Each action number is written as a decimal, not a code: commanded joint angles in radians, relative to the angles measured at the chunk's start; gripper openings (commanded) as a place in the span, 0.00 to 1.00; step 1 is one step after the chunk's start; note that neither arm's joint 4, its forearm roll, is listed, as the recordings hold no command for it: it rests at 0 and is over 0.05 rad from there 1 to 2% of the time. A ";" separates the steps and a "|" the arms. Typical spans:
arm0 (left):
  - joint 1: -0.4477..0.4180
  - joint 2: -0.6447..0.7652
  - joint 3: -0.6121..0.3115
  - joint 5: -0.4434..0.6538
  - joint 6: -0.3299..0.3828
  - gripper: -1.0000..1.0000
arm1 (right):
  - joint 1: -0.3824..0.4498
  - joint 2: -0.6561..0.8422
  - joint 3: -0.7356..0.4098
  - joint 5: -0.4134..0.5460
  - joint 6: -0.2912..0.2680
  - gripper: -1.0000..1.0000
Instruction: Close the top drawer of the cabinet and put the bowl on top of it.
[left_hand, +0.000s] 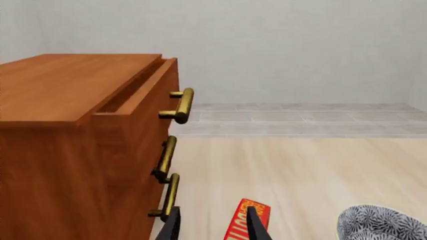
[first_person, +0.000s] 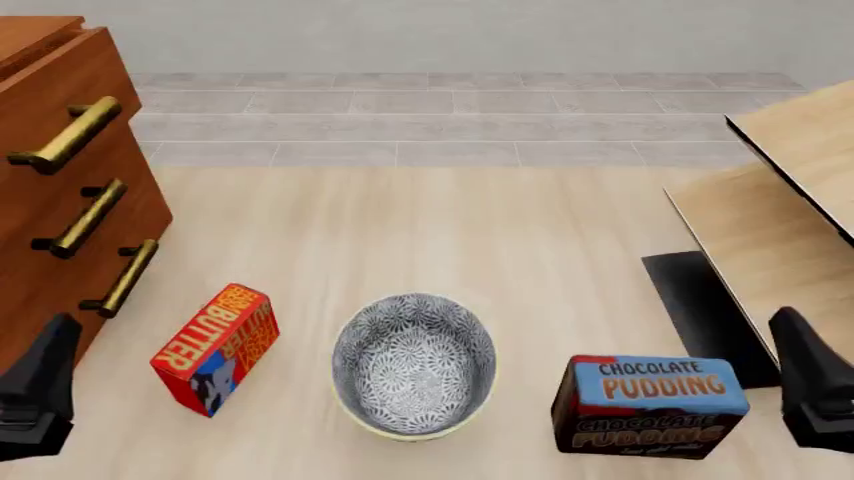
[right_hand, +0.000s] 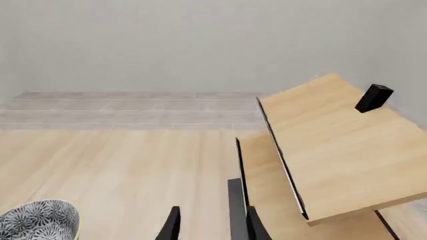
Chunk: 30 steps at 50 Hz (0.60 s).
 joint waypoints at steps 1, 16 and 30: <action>0.004 0.000 -0.014 0.006 0.002 1.00 | -0.018 -0.053 0.049 -0.054 -0.007 1.00; -0.001 0.003 -0.046 0.025 -0.002 1.00 | -0.021 -0.050 0.051 -0.055 0.003 1.00; -0.036 0.191 -0.055 -0.126 0.002 1.00 | -0.024 -0.048 0.050 -0.057 0.007 1.00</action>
